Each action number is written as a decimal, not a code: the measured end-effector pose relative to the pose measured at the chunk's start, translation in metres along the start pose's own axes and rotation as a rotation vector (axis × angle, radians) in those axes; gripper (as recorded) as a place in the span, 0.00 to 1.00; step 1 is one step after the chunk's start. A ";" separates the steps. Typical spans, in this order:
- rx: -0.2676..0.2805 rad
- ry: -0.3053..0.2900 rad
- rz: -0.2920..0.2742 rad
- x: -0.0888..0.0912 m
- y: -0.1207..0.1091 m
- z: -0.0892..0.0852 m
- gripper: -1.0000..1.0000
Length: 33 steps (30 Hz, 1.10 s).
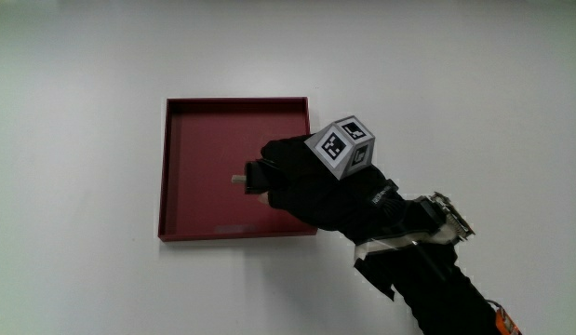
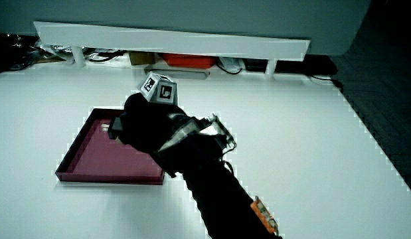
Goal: Place charger into plate
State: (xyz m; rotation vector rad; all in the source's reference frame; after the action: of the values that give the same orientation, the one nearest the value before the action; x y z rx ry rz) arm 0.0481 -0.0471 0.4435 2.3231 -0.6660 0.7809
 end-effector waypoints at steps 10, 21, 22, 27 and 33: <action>0.000 -0.014 -0.078 0.016 0.024 -0.024 0.50; -0.040 -0.024 -0.181 0.043 0.038 -0.054 0.50; -0.052 -0.021 -0.180 0.043 0.038 -0.055 0.50; -0.041 -0.029 -0.197 0.049 0.039 -0.060 0.50; -0.033 -0.030 -0.205 0.050 0.037 -0.061 0.50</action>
State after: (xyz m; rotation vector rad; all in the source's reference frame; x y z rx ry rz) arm 0.0378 -0.0455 0.5300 2.3324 -0.4411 0.6379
